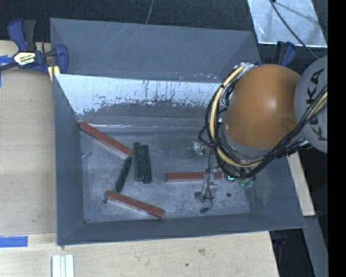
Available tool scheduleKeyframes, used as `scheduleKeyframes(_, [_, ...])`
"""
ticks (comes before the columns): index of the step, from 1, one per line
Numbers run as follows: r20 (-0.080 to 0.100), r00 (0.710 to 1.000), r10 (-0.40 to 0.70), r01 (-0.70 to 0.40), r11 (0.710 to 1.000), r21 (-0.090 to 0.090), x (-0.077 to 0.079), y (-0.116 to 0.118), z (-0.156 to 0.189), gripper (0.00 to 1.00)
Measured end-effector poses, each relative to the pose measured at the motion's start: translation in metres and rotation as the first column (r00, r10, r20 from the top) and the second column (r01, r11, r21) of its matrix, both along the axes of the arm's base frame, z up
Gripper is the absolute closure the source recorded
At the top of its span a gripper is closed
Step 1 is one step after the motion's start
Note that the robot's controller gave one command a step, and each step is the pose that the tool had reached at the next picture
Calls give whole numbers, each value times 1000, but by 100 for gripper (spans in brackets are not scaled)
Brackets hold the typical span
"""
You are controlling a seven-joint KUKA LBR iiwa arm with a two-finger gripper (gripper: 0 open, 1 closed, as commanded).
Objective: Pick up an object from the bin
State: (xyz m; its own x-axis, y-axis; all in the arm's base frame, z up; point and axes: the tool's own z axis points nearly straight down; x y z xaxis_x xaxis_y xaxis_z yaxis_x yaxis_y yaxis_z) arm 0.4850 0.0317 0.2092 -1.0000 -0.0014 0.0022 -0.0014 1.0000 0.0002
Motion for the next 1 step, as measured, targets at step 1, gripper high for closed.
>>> scheduleKeyframes(1, [5, 1000, -1, 1, 1000, 0, 1, 0, 2, 0])
